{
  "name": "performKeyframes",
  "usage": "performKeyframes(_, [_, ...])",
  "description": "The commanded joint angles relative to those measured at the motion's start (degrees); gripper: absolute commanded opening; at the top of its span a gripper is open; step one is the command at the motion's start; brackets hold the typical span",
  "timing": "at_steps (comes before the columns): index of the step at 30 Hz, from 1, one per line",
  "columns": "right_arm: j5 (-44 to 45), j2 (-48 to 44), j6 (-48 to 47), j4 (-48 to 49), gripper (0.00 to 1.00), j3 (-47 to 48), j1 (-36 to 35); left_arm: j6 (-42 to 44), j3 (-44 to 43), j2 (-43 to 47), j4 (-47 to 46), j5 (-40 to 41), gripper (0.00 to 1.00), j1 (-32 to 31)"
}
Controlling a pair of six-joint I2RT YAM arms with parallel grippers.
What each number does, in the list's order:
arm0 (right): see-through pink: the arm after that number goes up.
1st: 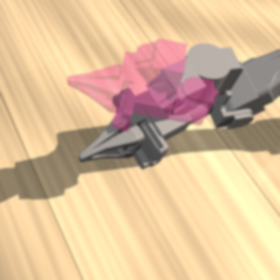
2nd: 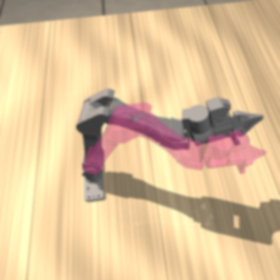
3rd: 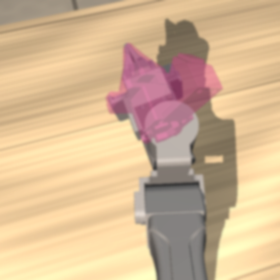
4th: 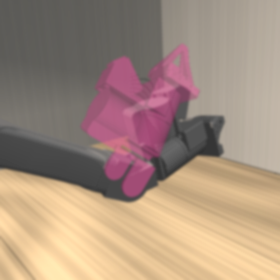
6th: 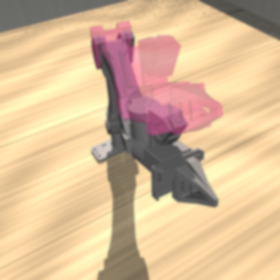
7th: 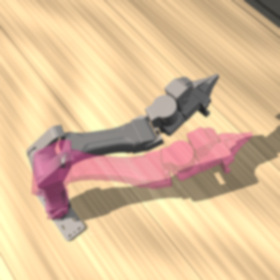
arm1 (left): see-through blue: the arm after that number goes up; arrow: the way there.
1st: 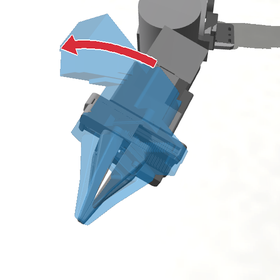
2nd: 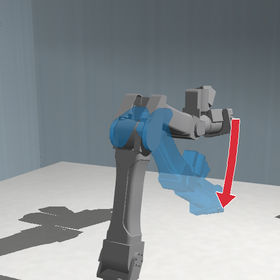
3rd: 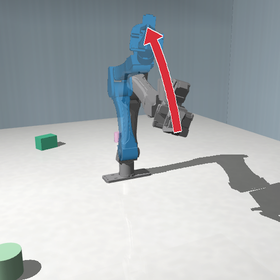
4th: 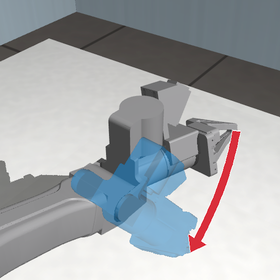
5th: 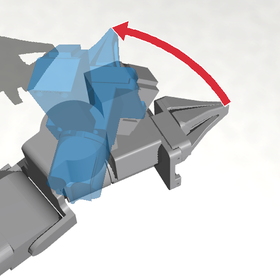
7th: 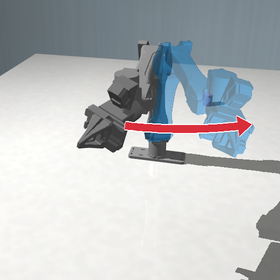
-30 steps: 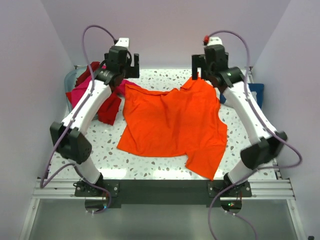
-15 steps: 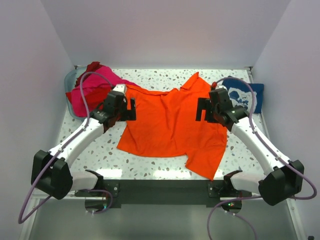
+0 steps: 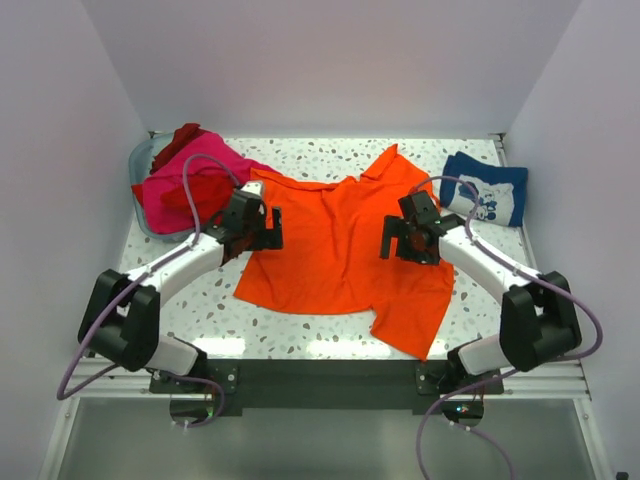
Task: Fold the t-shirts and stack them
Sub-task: Flatten the tshirt out
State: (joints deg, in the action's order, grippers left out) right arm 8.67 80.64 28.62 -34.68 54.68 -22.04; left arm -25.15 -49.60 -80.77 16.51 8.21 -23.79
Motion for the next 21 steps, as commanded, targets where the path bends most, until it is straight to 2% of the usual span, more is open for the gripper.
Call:
performKeyframes(1, [-2.33,2.67,2.84,3.74,0.98,-0.36,0.60,-1.75,-2.60,-3.77,-4.82,-0.83,0.99,-2.22])
performKeyframes(5, [-4.53,5.84,3.98,5.76,0.98,-1.24,1.12,-2.19,-5.85,-9.04,-5.09,1.63,0.99,-7.14])
performKeyframes(21, [-5.24,18.67,3.46,7.26,0.98,0.52,4.90,-4.91,-9.63,-24.51,-6.85,4.62,0.99,-7.59])
